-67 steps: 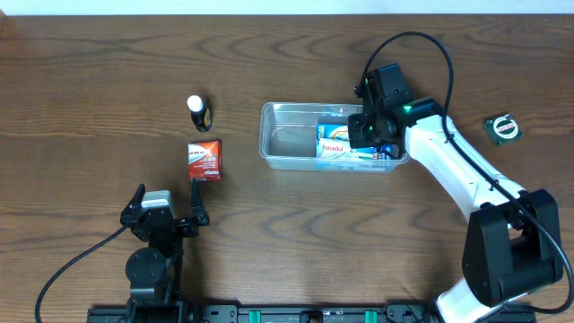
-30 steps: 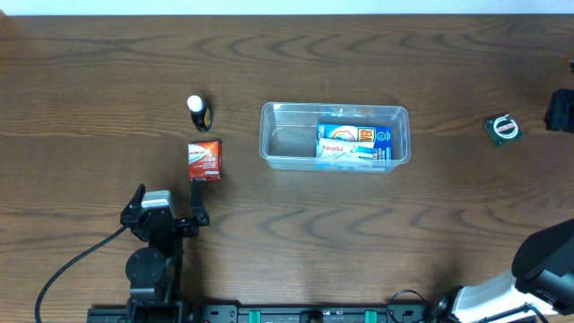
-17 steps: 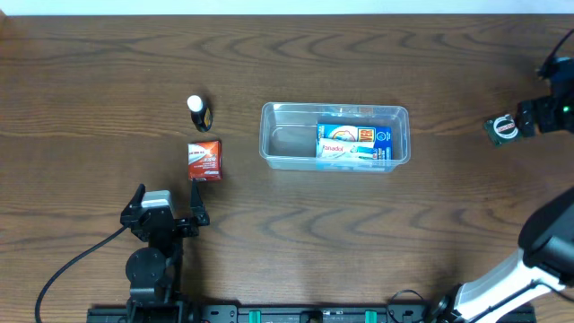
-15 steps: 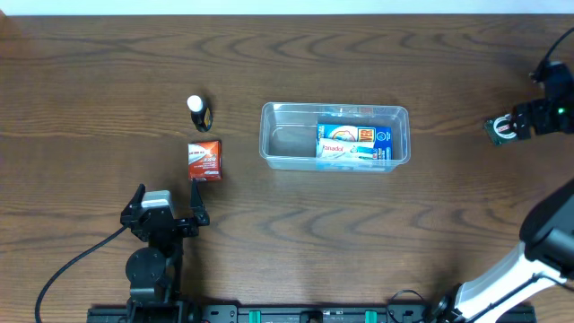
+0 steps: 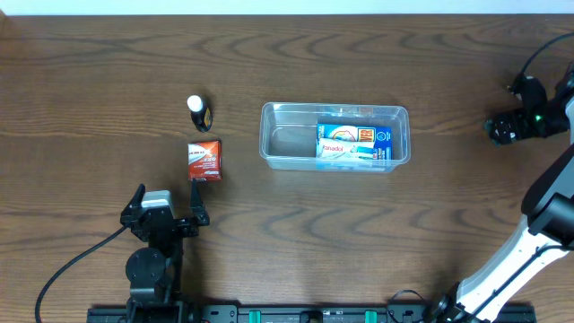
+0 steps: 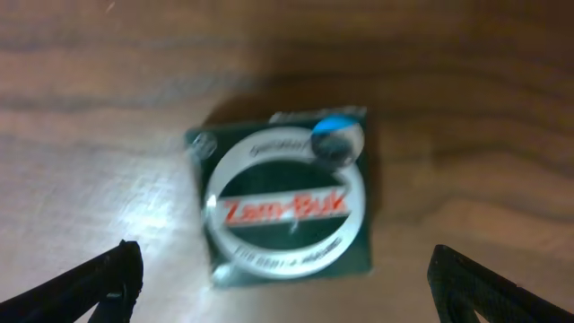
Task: Pack container
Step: 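Move right gripper to the green Zam-Buk tin and lower over it, then close the right gripper on the green Zam-Buk tin and lift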
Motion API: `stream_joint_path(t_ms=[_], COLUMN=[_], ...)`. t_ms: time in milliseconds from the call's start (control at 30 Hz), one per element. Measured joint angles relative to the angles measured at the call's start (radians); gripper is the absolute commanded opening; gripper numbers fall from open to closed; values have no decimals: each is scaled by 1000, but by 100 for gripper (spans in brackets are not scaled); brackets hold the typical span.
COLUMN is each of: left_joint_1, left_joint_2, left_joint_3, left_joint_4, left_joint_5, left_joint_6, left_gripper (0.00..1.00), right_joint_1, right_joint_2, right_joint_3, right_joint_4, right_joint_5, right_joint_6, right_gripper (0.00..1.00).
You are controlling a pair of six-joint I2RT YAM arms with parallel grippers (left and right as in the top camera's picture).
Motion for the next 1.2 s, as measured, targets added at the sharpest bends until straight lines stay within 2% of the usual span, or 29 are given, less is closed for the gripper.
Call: stream_joint_path(t_ms=[267, 767, 933, 1200], left_joint_1=[0, 0, 0, 0], left_joint_2=[0, 0, 0, 0], left_joint_3=[0, 0, 0, 0], left_joint_4=[0, 0, 0, 0], left_joint_5=[0, 0, 0, 0], left_joint_6=[0, 0, 0, 0], left_gripper=[98, 98, 98, 98], right_joint_1=[17, 53, 53, 53], right_joint_2=[5, 43, 46, 78], right_joint_3=[0, 0, 0, 0], right_joint_4=[72, 70, 23, 44], right_joint_5=[-6, 7, 18, 35], right_joint_6=[3, 37, 48, 84], right_gripper=[99, 99, 99, 95])
